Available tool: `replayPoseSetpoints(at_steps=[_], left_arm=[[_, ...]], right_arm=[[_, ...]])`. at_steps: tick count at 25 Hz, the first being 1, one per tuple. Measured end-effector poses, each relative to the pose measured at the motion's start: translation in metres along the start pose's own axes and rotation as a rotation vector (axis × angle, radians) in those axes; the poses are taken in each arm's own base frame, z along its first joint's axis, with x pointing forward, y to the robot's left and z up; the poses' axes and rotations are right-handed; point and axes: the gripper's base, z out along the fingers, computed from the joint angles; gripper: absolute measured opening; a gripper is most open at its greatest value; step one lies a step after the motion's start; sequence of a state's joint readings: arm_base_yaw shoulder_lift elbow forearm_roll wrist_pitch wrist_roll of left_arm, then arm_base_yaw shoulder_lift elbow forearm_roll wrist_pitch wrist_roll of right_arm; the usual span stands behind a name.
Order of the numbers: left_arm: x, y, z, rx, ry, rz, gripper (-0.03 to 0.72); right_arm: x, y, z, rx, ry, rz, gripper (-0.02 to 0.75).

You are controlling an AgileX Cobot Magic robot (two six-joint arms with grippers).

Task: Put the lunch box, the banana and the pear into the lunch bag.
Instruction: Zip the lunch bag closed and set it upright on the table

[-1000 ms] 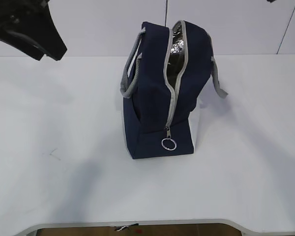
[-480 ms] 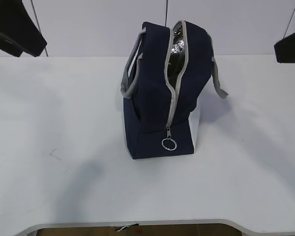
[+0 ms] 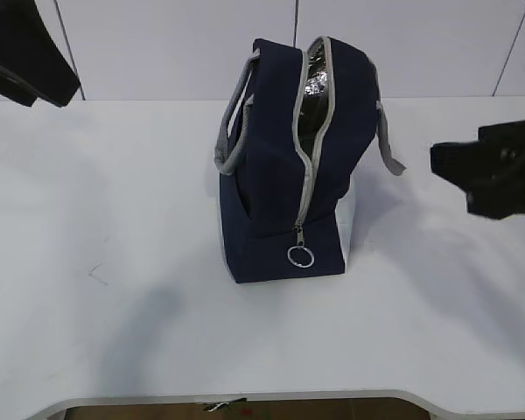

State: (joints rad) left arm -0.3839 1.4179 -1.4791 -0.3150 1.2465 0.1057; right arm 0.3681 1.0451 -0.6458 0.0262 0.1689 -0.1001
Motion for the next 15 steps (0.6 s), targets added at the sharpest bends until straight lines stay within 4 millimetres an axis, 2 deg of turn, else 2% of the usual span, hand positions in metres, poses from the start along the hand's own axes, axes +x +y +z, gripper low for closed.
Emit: replayPoseSetpoints(at_steps=[4, 7, 10, 15], left_arm=[[0.000, 0.000, 0.000, 0.000, 0.000, 0.000, 0.337], [0.000, 0.000, 0.000, 0.000, 0.000, 0.000, 0.337], [0.000, 0.000, 0.000, 0.000, 0.000, 0.000, 0.336], [0.000, 0.000, 0.000, 0.003, 0.000, -0.001, 0.336]], right_arm=[[0.038, 0.004, 0.006, 0.008, -0.127, -0.110, 0.462], [0.057, 0.009, 0.005, -0.018, -0.210, -0.201, 0.462], [0.070, 0.013, 0.008, -0.044, -0.215, -0.230, 0.462], [0.074, 0.017, 0.026, -0.094, -0.239, -0.105, 0.462]])
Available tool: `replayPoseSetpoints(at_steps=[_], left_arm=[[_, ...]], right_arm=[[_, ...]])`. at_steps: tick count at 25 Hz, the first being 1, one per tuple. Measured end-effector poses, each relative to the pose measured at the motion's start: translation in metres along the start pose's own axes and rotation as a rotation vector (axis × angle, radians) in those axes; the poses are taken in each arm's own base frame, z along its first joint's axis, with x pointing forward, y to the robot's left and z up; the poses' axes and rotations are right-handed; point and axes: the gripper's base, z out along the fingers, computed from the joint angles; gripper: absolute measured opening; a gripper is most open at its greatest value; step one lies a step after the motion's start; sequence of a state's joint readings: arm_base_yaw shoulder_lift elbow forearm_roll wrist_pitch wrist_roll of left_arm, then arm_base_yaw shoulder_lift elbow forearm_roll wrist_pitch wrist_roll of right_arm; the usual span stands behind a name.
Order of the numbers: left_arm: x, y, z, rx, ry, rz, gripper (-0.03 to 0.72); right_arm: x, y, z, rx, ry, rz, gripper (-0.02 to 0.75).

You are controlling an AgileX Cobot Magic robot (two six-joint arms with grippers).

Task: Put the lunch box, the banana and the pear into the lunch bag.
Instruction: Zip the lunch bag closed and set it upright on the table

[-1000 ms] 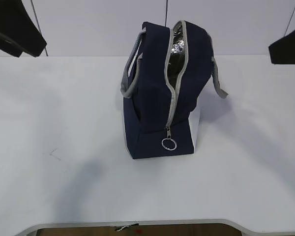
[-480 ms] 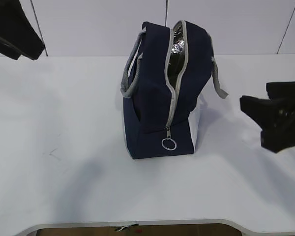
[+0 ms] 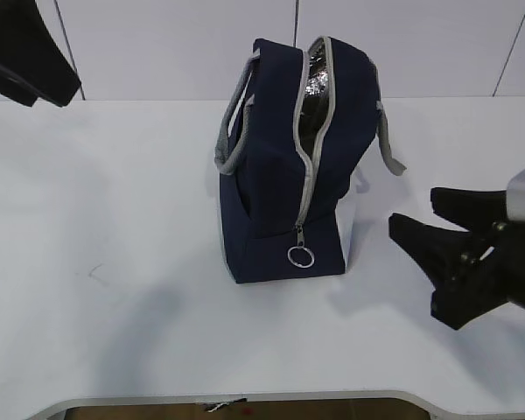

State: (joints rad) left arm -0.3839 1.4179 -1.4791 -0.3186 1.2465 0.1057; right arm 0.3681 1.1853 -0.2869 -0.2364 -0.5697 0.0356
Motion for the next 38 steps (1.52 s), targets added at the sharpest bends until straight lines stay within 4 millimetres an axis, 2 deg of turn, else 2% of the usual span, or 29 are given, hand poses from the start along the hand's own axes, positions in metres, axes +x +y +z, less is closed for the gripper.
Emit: replayPoseSetpoints(at_steps=[4, 9, 17, 24, 38], left_arm=[[0.000, 0.000, 0.000, 0.000, 0.000, 0.000, 0.336], [0.000, 0.000, 0.000, 0.000, 0.000, 0.000, 0.336], [0.000, 0.000, 0.000, 0.000, 0.000, 0.000, 0.336], [0.000, 0.000, 0.000, 0.000, 0.000, 0.000, 0.336], [0.000, 0.000, 0.000, 0.000, 0.000, -0.002, 0.335]], right_arm=[[0.019, 0.004, 0.019, -0.045, 0.049, 0.036, 0.462], [0.039, 0.013, 0.042, -0.131, -0.007, 0.047, 0.462], [0.074, 0.019, 0.063, -0.173, 0.041, 0.104, 0.461], [0.084, 0.020, 0.085, -0.188, 0.047, 0.111, 0.461], [0.084, 0.023, 0.112, -0.269, 0.021, 0.128, 0.461]])
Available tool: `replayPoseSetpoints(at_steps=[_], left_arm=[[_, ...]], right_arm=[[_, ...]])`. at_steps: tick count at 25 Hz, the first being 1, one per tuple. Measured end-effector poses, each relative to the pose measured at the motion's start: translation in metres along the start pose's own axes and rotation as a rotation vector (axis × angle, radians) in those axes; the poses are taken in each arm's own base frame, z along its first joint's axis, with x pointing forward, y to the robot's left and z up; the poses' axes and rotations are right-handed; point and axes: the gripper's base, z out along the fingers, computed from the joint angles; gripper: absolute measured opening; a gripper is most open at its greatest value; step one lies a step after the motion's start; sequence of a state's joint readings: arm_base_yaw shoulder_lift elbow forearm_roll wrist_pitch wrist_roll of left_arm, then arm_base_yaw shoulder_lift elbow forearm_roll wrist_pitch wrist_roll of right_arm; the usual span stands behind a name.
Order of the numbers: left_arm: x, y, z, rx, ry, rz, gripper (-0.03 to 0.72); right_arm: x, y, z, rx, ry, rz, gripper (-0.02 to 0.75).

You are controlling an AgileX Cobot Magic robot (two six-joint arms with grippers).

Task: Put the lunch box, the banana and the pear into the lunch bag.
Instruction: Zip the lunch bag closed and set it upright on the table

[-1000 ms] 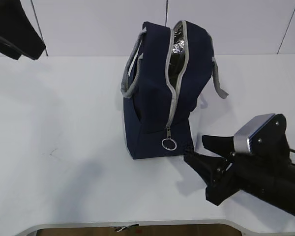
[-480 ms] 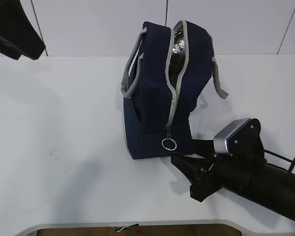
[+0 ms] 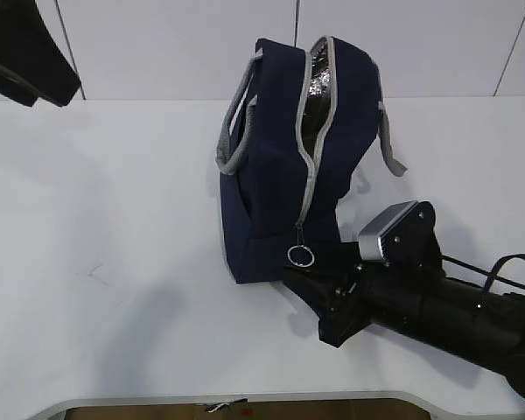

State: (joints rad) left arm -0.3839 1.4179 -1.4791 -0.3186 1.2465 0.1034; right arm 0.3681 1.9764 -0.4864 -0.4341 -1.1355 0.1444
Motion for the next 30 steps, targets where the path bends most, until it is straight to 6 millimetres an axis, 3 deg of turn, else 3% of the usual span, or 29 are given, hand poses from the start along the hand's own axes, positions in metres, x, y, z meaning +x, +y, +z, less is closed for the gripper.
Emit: replayPoseSetpoints(at_steps=[21, 30], left_arm=[[0.0000, 0.0000, 0.0000, 0.000, 0.000, -0.002, 0.316], [0.0000, 0.0000, 0.0000, 0.000, 0.000, -0.007, 0.300]], right_arm=[[0.0003, 0.0020, 0.0014, -0.029, 0.009, 0.000, 0.459], [0.0003, 0.0020, 0.0014, -0.029, 0.009, 0.000, 0.335]])
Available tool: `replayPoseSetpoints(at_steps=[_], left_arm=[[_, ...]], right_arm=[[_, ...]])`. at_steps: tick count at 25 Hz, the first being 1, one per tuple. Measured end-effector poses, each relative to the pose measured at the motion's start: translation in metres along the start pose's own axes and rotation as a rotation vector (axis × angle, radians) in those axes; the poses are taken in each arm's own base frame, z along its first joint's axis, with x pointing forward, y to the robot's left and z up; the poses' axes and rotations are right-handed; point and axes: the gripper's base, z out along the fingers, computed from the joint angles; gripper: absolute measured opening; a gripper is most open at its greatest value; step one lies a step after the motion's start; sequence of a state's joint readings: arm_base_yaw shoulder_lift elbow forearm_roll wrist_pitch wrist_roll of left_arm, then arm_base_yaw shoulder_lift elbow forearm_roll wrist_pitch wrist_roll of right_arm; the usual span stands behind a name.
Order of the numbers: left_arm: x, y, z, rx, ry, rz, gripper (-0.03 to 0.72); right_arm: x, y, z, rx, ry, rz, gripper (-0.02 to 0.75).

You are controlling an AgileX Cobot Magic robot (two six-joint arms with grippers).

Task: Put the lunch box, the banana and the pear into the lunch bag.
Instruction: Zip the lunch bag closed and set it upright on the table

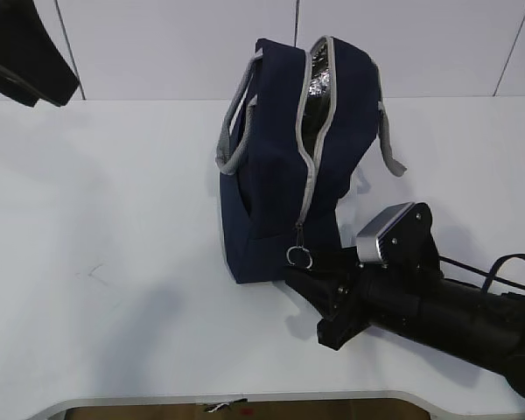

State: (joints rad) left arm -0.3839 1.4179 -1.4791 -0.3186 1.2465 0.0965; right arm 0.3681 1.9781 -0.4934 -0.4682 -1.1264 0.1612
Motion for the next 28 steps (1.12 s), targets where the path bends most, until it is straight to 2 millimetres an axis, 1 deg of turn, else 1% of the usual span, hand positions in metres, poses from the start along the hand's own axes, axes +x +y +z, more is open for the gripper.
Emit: replayPoseSetpoints(at_steps=[3, 9, 13, 15, 18, 19, 28], left_arm=[[0.0000, 0.0000, 0.0000, 0.000, 0.000, -0.001, 0.298], [0.0000, -0.0002, 0.0000, 0.002, 0.000, -0.006, 0.296], [0.0000, -0.0002, 0.0000, 0.002, 0.000, -0.009, 0.296], [0.0000, -0.0002, 0.0000, 0.002, 0.000, -0.009, 0.296], [0.0000, -0.0002, 0.0000, 0.002, 0.000, -0.009, 0.288], [0.0000, -0.0002, 0.0000, 0.002, 0.000, -0.009, 0.283], [0.0000, -0.0003, 0.0000, 0.003, 0.000, -0.011, 0.279]], right_arm=[[0.0000, 0.0000, 0.0000, 0.000, 0.000, 0.000, 0.311], [-0.0004, -0.0026, 0.0000, 0.029, -0.005, 0.014, 0.218], [-0.0005, -0.0044, -0.0001, 0.049, -0.006, 0.023, 0.184], [-0.0007, -0.0055, -0.0002, 0.060, -0.008, 0.029, 0.134], [-0.0008, -0.0063, -0.0002, 0.069, -0.010, 0.033, 0.029], [-0.0008, -0.0063, -0.0002, 0.069, -0.010, 0.033, 0.017], [-0.0008, -0.0063, -0.0002, 0.069, -0.011, 0.062, 0.017]])
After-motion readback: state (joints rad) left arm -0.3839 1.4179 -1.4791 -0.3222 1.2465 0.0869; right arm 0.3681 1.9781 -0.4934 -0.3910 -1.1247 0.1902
